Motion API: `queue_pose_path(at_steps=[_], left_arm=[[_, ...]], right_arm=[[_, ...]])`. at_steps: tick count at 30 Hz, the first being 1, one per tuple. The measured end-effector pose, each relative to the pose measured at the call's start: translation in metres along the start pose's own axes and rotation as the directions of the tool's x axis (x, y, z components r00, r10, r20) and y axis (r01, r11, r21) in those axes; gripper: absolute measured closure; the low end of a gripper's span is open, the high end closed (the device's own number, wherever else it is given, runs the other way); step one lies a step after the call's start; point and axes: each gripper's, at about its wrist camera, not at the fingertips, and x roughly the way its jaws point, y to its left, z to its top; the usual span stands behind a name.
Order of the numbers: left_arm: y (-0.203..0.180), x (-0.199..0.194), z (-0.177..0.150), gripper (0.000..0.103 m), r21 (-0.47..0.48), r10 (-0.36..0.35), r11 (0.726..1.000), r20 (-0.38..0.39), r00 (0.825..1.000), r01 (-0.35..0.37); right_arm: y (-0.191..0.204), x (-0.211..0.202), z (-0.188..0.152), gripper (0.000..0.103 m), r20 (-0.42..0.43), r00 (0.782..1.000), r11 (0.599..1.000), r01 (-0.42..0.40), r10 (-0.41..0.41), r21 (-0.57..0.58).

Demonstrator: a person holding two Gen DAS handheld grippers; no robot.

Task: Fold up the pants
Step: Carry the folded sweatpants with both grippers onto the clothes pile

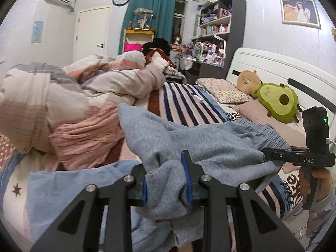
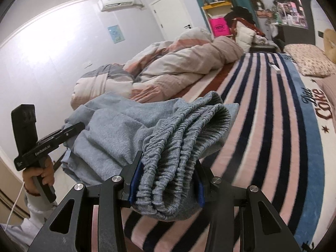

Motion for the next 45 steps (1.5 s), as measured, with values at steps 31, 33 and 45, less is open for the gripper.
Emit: queue_pose_path(at_steps=[31, 33, 45], left_arm=[[0.186, -0.063, -0.071, 0.08, -0.2, 0.213, 0.956, -0.031, 0.977, -0.215], [0.187, -0.061, -0.074, 0.08, -0.194, 0.214, 0.957, -0.038, 0.976, -0.217], [0.182, -0.053, -0.087, 0.078, -0.174, 0.233, 0.954, -0.083, 0.969, -0.244]], right_arm=[[0.149, 0.169, 0.005, 0.066, -0.233, 0.962, 0.972, -0.18, 0.141, -0.154], [0.146, 0.172, 0.001, 0.066, -0.24, 0.96, 0.974, -0.179, 0.142, -0.138], [0.143, 0.172, -0.014, 0.066, -0.252, 0.96, 0.977, -0.164, 0.126, -0.137]])
